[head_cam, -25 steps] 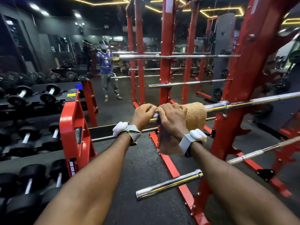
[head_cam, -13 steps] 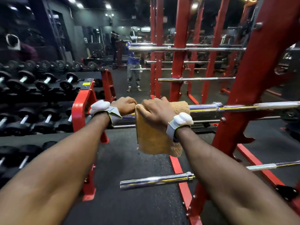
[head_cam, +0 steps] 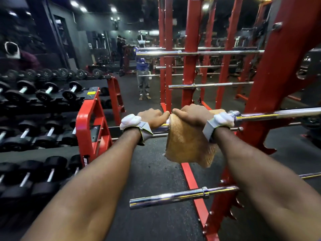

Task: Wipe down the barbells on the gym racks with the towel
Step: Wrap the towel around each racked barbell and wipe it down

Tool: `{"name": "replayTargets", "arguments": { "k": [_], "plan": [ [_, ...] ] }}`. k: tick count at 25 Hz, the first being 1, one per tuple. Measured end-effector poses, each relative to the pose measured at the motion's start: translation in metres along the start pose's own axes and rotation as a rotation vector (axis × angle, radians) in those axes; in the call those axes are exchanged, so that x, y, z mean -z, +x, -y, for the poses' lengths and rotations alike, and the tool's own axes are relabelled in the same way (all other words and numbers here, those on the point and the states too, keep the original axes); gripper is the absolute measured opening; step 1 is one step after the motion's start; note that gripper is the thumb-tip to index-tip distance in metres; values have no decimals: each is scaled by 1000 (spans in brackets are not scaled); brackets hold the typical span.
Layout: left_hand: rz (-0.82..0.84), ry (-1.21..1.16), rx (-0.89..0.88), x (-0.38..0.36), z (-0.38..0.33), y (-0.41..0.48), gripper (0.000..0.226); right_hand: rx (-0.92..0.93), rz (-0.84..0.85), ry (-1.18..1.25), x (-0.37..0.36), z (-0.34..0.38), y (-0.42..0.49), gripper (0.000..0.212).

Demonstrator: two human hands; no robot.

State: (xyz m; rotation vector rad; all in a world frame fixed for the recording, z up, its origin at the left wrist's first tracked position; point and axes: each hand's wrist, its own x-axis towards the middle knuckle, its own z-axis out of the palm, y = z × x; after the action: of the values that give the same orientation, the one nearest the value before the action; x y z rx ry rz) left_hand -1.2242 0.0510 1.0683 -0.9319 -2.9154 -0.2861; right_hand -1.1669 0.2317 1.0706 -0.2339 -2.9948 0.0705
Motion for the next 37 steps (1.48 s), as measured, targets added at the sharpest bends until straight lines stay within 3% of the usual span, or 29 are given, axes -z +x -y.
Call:
{"name": "replayTargets", "arguments": {
  "k": [2,5,10,12,14,17,20,22,24,27,29,31,33,35,37],
  "plan": [
    [-85,43,-18,-3,-1,-3,62,-91,178,45,10,15,11,60],
    [-143,27,0,-4,-1,-2,56,-103,147,85,16,39,2,53],
    [-49,-5,-7,-4,-4,6,65,-1,-581,-169,-37,40,-45,44],
    [-9,20,-32,-4,-4,6,72,100,-649,-198,-54,22,-52,39],
    [-41,61,-53,-6,-3,5,76,169,-614,-223,-48,1,-51,43],
    [-116,129,-82,-10,0,2,75,118,-465,-216,-24,-19,-38,53],
    [-132,146,-92,-10,1,2,74,-76,-125,36,4,-21,-20,57],
    [-130,136,-102,-10,-2,1,69,-206,10,71,15,-11,-11,54],
    [-130,127,-105,-9,-3,0,63,-190,-146,19,4,8,-14,54],
    [-121,118,-115,-9,-2,0,59,-148,-581,-72,-46,38,-44,38],
    [-131,122,-116,-9,-1,-1,63,-70,-703,-108,-61,30,-56,32],
    [-143,138,-114,-10,1,-2,69,102,-699,-172,-59,2,-58,37],
    [-159,159,-114,-12,1,-2,70,159,-638,-183,-40,-24,-55,41],
    [-157,165,-104,-13,1,0,71,14,-473,-116,-15,-29,-47,48],
    [-144,157,-92,-12,1,1,70,-147,-162,-30,3,-20,-27,52]
  ]
}}
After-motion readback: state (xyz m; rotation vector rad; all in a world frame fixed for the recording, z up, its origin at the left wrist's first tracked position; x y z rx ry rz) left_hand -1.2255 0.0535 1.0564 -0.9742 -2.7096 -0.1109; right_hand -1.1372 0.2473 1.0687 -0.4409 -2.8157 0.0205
